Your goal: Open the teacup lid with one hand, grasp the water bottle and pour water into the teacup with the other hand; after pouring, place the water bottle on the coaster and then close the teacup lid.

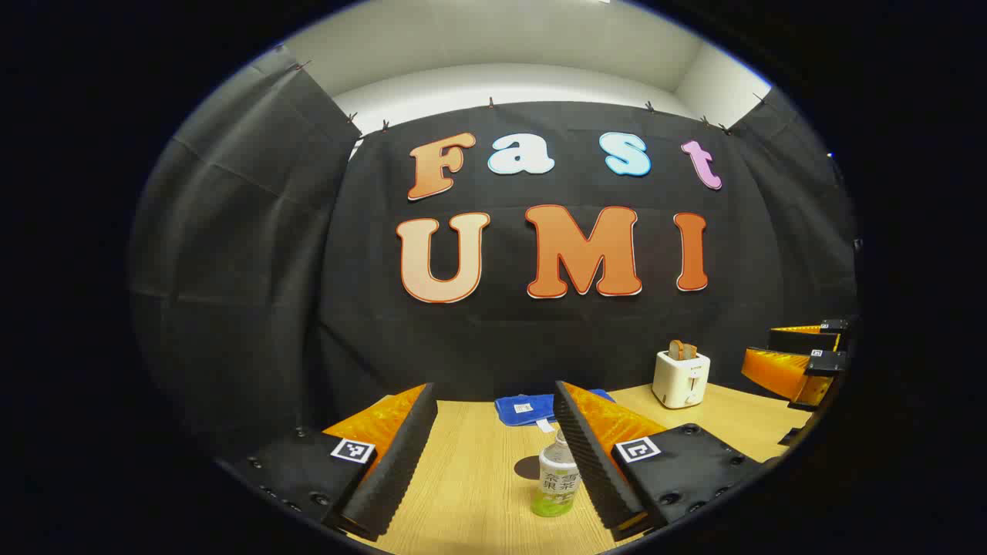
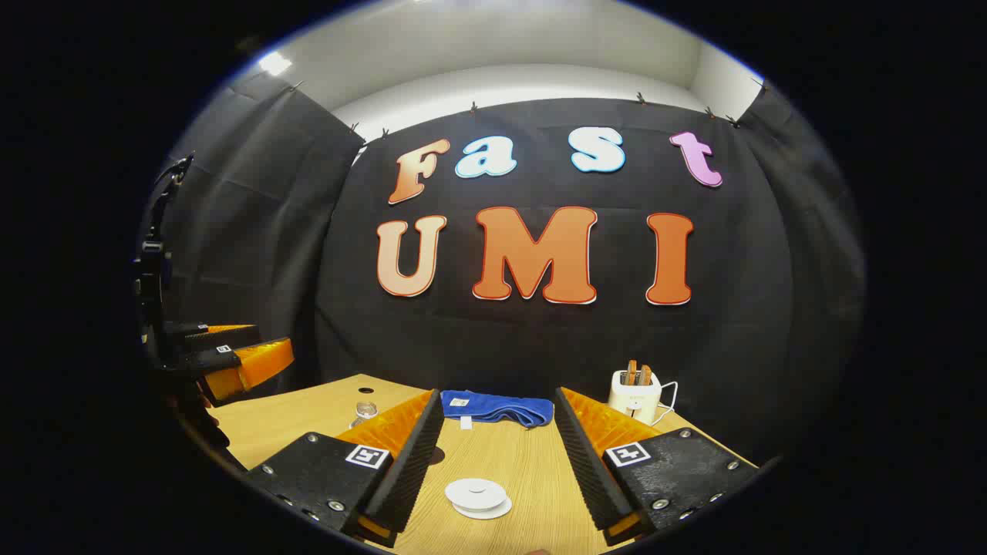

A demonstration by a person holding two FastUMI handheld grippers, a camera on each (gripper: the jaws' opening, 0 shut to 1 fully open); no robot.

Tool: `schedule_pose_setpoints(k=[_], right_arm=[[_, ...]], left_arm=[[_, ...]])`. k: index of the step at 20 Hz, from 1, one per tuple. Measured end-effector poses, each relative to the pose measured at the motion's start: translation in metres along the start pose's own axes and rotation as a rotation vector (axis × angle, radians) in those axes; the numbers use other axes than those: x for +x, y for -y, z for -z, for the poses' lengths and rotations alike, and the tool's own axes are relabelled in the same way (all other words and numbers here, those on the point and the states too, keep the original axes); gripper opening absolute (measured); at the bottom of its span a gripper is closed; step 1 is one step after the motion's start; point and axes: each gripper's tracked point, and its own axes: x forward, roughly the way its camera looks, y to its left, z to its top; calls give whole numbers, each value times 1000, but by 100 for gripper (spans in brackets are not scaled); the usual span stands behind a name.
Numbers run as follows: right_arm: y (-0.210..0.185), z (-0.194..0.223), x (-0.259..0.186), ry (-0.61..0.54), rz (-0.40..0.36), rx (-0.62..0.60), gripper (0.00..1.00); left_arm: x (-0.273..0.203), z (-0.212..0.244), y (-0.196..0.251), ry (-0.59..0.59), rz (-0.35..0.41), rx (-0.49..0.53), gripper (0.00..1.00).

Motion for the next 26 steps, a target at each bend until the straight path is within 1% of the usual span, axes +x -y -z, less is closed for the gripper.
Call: schedule_pose_setpoints(k=[3, 4, 6, 9, 14, 18, 24, 26], right_arm=[[-5, 3, 1, -5, -13, 21, 87], [-7, 3, 0, -5, -19, 27, 87], [-8, 5, 1, -5, -31, 29, 87], [-7, 12, 1, -19, -37, 35, 87], [0, 12, -1, -24, -29, 59, 87], [4, 13, 1, -17, -27, 89, 87], [9, 38, 9, -64, -34, 118, 87], [7, 51, 14, -84, -51, 133, 87]], left_arm=[[1, 7, 0, -14, 2, -4, 98], [1, 8, 0, -16, 0, -2, 96], [-1, 7, -2, -5, -6, 1, 98], [-3, 10, -4, -1, -14, 0, 96], [-3, 12, -1, -8, -10, -1, 98], [-4, 13, 4, 5, 8, 18, 98], [-5, 27, 14, -13, 31, 44, 96], [-5, 33, 21, -20, 49, 45, 96]])
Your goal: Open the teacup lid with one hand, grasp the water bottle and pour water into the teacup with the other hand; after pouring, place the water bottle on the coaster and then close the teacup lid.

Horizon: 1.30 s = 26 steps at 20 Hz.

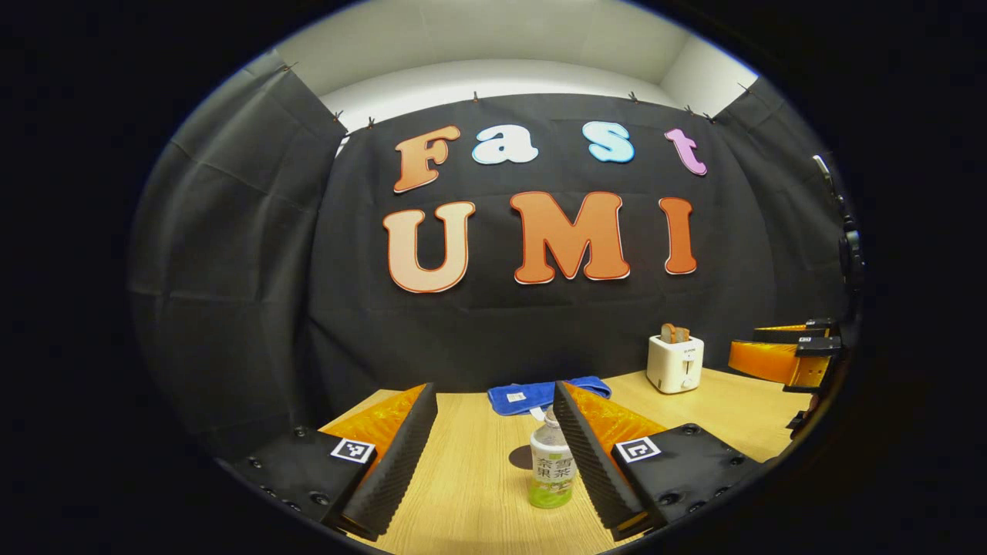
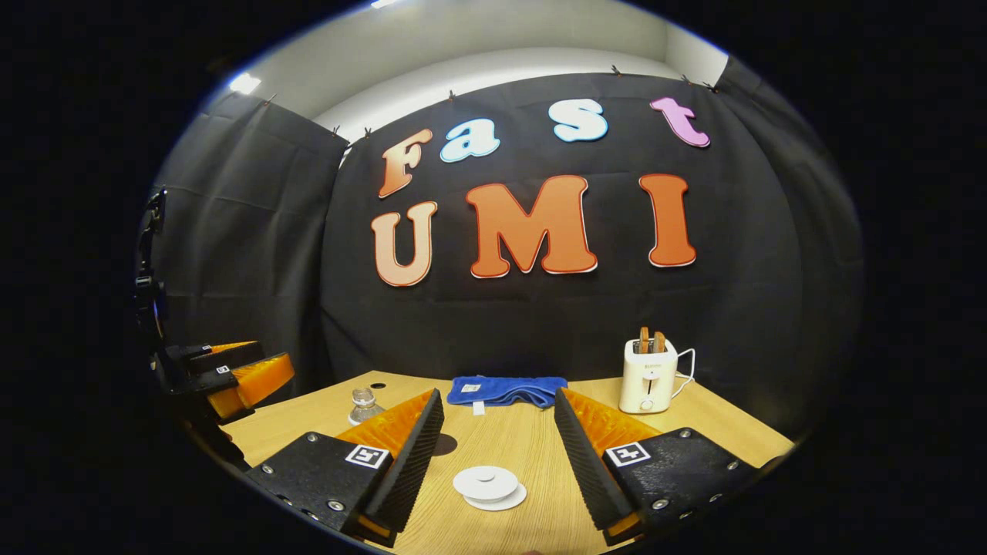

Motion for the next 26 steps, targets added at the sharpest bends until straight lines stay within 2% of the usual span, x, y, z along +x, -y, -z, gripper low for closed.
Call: schedule_pose_setpoints(k=[6, 8, 9, 12, 14, 16, 18, 19, 20, 23, 26], right_arm=[[7, 39, 21, -58, 2, -49, 86], [1, 50, 27, -82, -8, -68, 86], [-2, 57, 30, -92, -19, -79, 86], [-11, 79, 39, -132, -42, -104, 84], [-14, 97, 47, -163, -48, -105, 83], [-14, 111, 55, -194, -47, -93, 77], [-16, 123, 62, -217, -51, -84, 75], [-16, 129, 65, -223, -51, -85, 69], [-16, 136, 68, -237, -48, -89, 71], [-15, 153, 73, -263, -38, -113, 62], [-15, 169, 78, -290, -34, -115, 58]], left_arm=[[3, 20, -2, 21, -8, 17, 96], [3, 31, 3, -3, 20, -17, 96], [3, 34, 2, -9, 27, -28, 99], [2, 40, -5, -13, 15, -18, 96], [2, 44, -8, -10, 6, -8, 99], [3, 48, -9, -15, 8, -16, 100], [4, 54, -8, -27, 14, -27, 99], [4, 56, -9, -30, 14, -28, 100], [4, 57, -10, -31, 13, -27, 96], [4, 59, -8, -32, 16, -25, 99], [5, 58, -5, -31, 22, -23, 96]])
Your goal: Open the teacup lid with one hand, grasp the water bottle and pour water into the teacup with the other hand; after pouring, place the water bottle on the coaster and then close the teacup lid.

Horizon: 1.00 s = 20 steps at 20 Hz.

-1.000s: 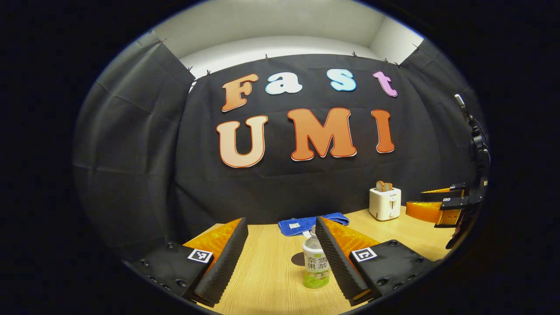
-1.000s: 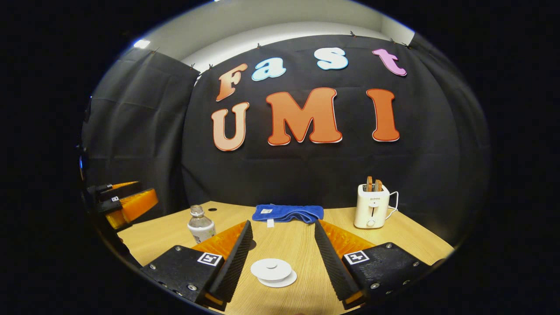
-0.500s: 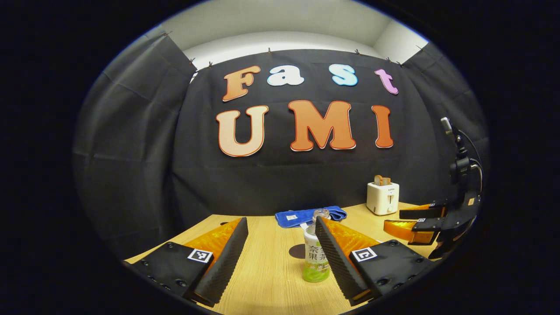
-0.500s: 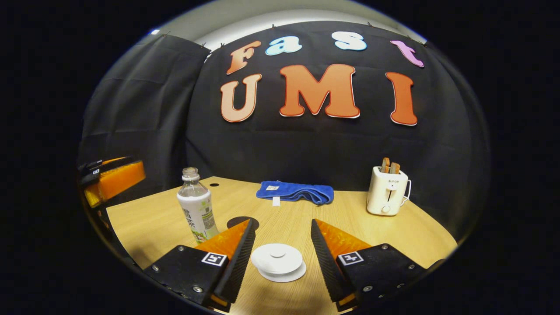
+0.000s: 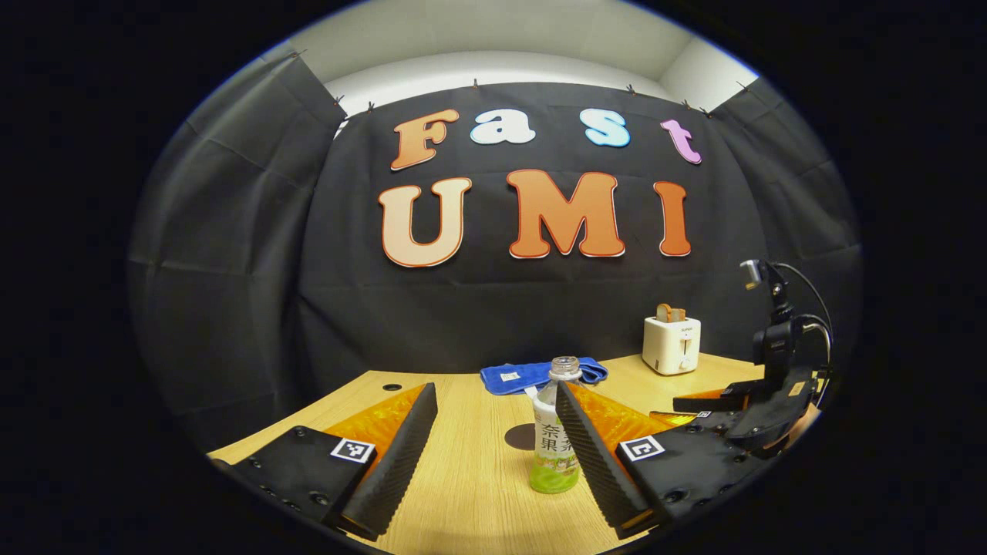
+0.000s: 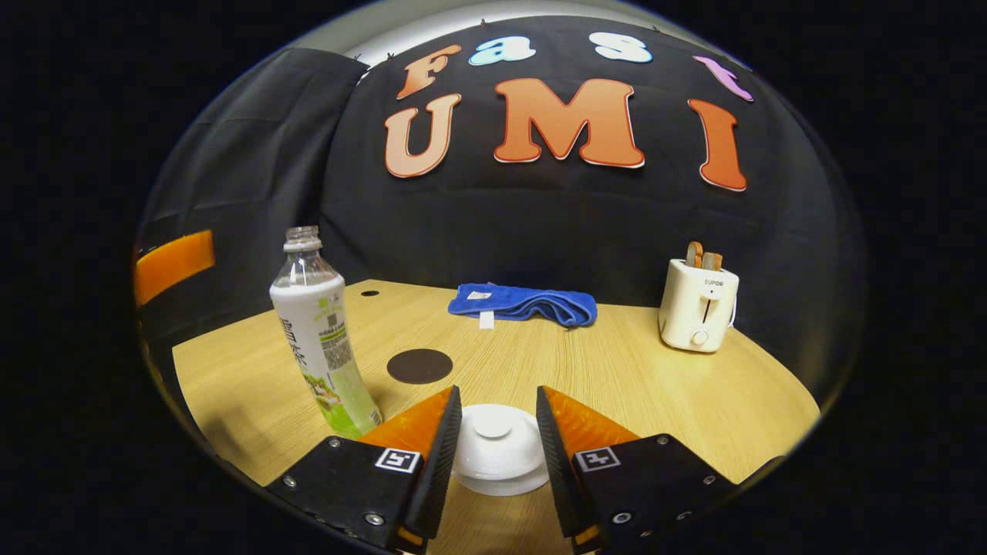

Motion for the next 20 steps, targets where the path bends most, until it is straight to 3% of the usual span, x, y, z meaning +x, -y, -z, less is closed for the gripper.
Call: schedule_pose_setpoints(k=[6, 10, 12, 13, 14, 18, 20], right_arm=[[-3, 8, 11, -26, -18, -7, 53], [-4, 7, 14, -23, -8, -26, 34], [-4, 4, 15, -29, -14, -4, 34], [-2, 7, 16, -37, -15, 15, 22], [-1, 7, 16, -41, -18, 35, 25], [0, 4, 11, -30, -37, 72, 23], [1, -3, 6, -9, -39, 74, 23]], left_arm=[[2, 6, 4, -14, 12, 6, 96], [3, 10, 7, -24, 23, 12, 96], [4, 11, 10, -25, 29, 14, 96], [4, 11, 11, -25, 35, 14, 96], [4, 12, 14, -25, 40, 13, 99], [9, 27, 32, -36, 89, 4, 96], [14, 37, 41, -55, 109, 2, 100]])
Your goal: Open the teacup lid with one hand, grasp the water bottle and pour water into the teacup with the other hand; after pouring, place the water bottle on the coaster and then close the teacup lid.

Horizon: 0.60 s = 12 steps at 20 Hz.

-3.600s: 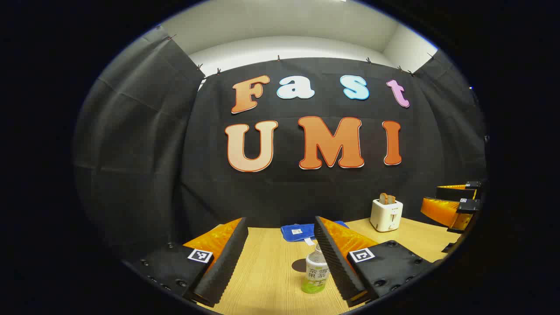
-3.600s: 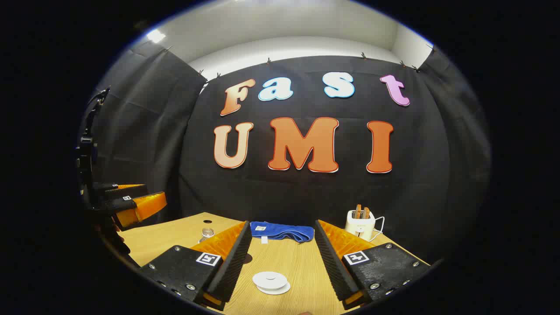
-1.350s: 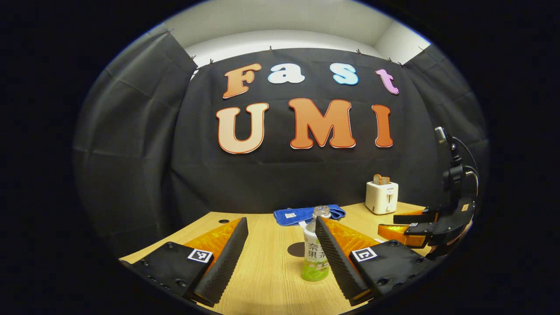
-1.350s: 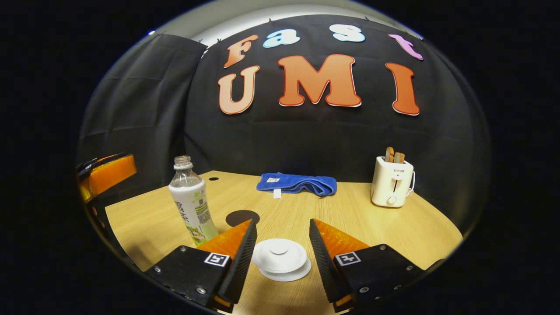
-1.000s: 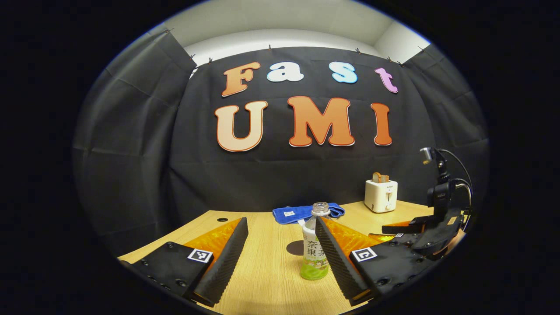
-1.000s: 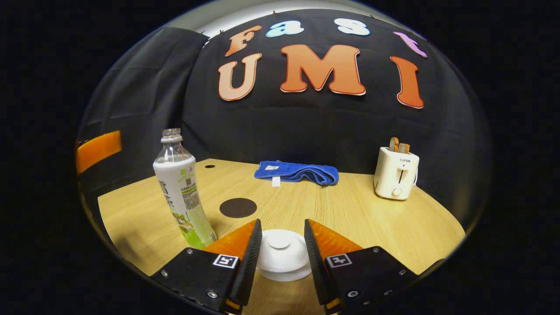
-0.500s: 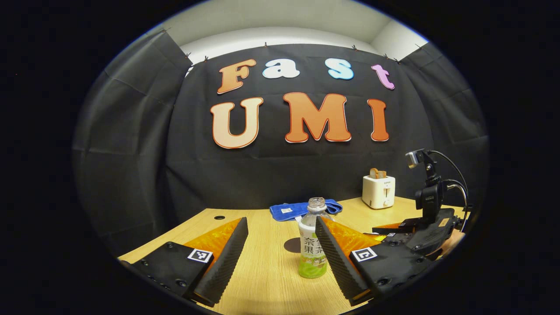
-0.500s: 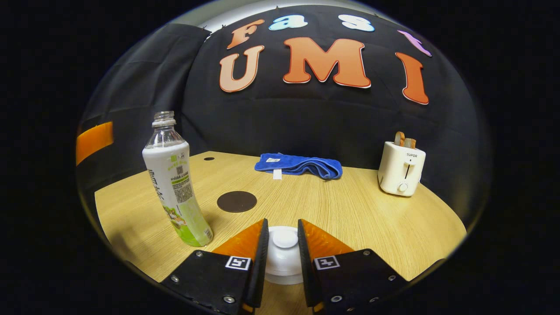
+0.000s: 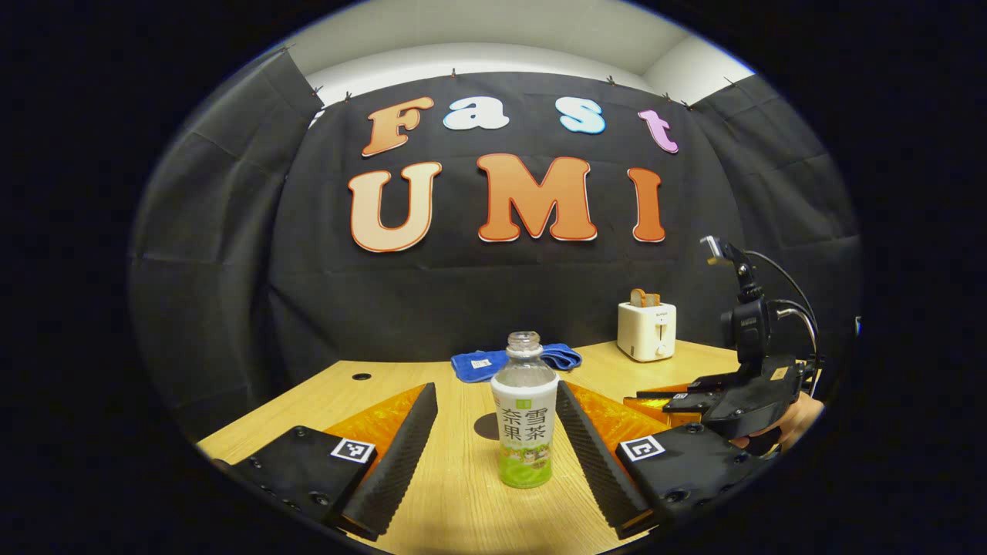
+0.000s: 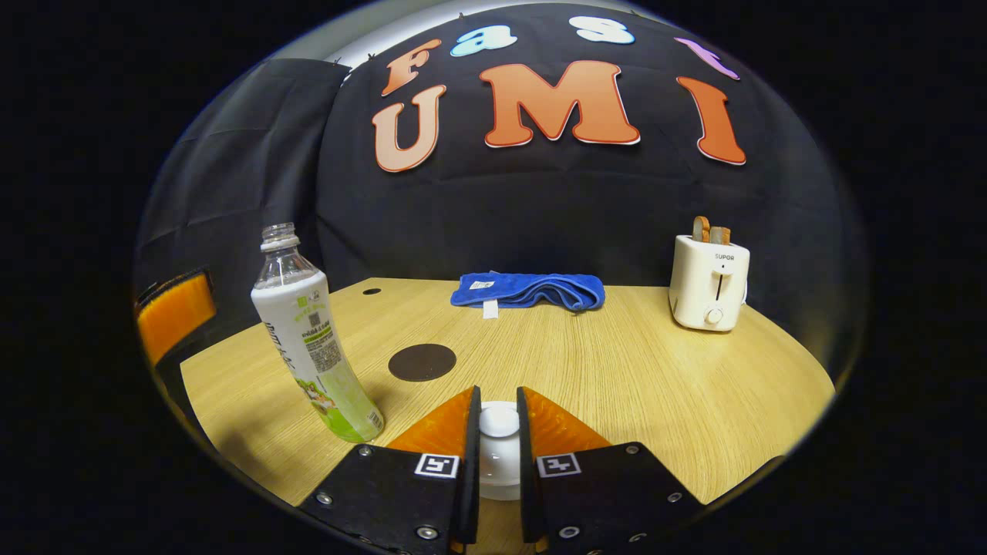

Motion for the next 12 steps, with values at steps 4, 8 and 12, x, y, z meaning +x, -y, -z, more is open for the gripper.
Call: schedule_pose_setpoints(k=[4, 8, 12], right_arm=[[0, -16, -9, 38, -13, 33, 23], [10, -31, -20, 71, 14, 35, 22], [19, -44, -31, 104, 25, 37, 22]], left_arm=[[16, 19, 9, -50, 10, -21, 100], [35, 35, 14, -84, 19, -25, 96], [47, 51, 20, -126, 30, -34, 93]])
